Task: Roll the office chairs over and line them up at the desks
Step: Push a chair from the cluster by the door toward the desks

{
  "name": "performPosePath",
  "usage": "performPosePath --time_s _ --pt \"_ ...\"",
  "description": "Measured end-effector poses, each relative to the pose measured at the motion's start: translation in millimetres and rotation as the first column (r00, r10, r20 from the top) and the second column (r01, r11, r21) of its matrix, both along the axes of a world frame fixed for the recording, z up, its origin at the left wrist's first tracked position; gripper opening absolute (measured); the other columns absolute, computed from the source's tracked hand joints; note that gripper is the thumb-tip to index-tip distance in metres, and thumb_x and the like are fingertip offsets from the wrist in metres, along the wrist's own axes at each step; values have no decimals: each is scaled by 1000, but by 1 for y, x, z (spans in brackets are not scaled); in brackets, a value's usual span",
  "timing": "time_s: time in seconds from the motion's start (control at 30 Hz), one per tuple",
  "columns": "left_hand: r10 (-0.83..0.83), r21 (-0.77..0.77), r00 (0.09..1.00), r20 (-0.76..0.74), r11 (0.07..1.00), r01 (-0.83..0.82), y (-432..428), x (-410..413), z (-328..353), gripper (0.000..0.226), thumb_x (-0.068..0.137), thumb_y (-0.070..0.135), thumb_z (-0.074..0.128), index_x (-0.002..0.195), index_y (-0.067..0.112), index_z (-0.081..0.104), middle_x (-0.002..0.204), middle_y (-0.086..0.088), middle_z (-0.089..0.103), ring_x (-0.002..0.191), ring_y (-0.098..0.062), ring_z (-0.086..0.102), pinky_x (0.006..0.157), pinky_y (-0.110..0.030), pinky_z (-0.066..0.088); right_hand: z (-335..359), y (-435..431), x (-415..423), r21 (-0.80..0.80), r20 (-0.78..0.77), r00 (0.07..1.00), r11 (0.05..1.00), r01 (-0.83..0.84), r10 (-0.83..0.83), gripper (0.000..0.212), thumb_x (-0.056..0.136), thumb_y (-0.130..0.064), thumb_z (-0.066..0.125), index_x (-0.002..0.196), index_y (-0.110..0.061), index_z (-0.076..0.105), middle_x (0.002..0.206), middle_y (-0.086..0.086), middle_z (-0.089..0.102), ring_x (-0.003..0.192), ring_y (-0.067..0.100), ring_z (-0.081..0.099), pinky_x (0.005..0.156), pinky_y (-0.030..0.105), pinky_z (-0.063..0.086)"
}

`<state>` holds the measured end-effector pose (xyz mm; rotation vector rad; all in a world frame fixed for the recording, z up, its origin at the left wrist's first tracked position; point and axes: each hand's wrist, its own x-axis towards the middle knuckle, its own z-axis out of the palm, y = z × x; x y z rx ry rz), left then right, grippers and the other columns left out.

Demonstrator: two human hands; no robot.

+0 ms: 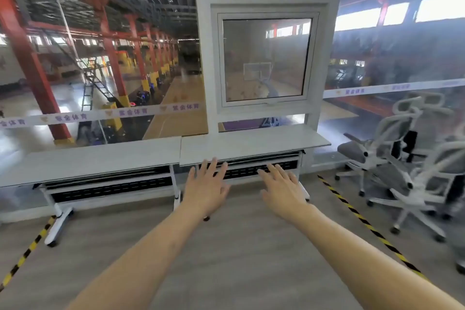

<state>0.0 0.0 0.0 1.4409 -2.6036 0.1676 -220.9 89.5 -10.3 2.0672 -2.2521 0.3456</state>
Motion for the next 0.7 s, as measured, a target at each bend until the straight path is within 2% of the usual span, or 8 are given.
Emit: performPosePath --time_s 0.13,0.23,0.4,0.5,0.7 --pt "-116 -21 990 -82 993 115 0 -72 -6 67 108 57 25 167 28 10 175 -4 6 161 -28 4 128 -53 13 -8 23 -57 -3 -55 988 989 146 -146 63 104 -37 47 160 -27 21 171 7 7 158 29 4 125 51 14" --pt "-230 -11 972 -42 973 230 11 -143 -22 67 108 58 23 166 27 13 174 -5 12 160 -29 7 127 -53 16 -23 44 -111 -7 -36 963 964 267 -267 63 102 -37 49 158 -29 22 171 6 8 158 29 3 124 53 14" --pt "-405 -89 914 1 911 403 23 -288 -32 64 107 55 29 164 24 25 168 -5 31 156 -29 24 121 -51 27 -33 80 -232 -40 -6 880 879 475 -475 69 101 -38 47 161 -30 13 171 5 5 158 30 1 124 54 12" --pt "-478 -59 878 -24 877 476 37 -390 -38 64 108 54 29 164 24 23 169 -5 27 157 -28 22 122 -51 27 -39 111 -321 -37 -7 818 817 575 -575 70 102 -40 46 162 -29 12 171 5 5 158 30 2 124 53 13" --pt "-572 49 818 -57 817 575 61 -578 -60 64 109 55 23 166 28 12 174 -4 15 160 -26 12 126 -49 20 -50 180 -479 -55 39 662 660 749 -749 65 101 -37 50 159 -27 22 168 7 19 156 31 11 122 53 23"
